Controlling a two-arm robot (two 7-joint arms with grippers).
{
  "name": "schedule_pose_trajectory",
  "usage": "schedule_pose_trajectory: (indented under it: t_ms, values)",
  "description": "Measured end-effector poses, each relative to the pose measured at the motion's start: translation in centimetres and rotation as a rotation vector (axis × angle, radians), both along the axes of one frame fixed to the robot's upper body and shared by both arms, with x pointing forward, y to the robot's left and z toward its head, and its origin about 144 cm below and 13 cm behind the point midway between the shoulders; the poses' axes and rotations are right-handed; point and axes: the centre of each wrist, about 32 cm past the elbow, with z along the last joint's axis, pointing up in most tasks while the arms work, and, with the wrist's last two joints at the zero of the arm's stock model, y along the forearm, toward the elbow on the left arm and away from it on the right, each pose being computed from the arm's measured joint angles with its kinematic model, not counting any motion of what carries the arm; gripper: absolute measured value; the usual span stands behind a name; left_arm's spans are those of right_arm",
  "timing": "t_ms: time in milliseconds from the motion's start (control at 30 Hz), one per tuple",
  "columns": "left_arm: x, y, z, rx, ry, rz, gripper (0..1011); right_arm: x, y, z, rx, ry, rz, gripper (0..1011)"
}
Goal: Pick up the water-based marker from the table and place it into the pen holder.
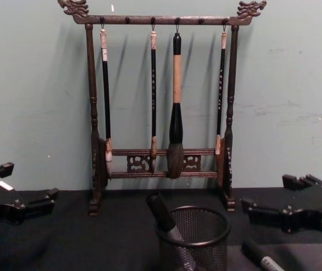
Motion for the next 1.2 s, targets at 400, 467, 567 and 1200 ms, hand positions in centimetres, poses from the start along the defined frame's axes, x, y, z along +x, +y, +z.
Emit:
schedule_pose_trajectory:
  t_ms: [400,467,567,1200]
  values:
    - [0.0,0.0,0.0,0.000,0.000,0.000,1001,0.0,0.5,-1.2,-0.032,0.103,-0.011,1002]
    - [0.0,0.0,0.0,0.000,0.000,0.000,1001,0.1,0.5,-1.4,-0.033,0.137,-0.015,1002]
    - [0.0,0.0,0.0,0.000,0.000,0.000,1001,0.0,0.7,-1.6,-0.029,0.168,-0.023,1002]
    - [0.0,0.0,0.0,0.000,0.000,0.000,1001,0.2,1.8,-2.0,-0.024,0.248,-0.056,1002]
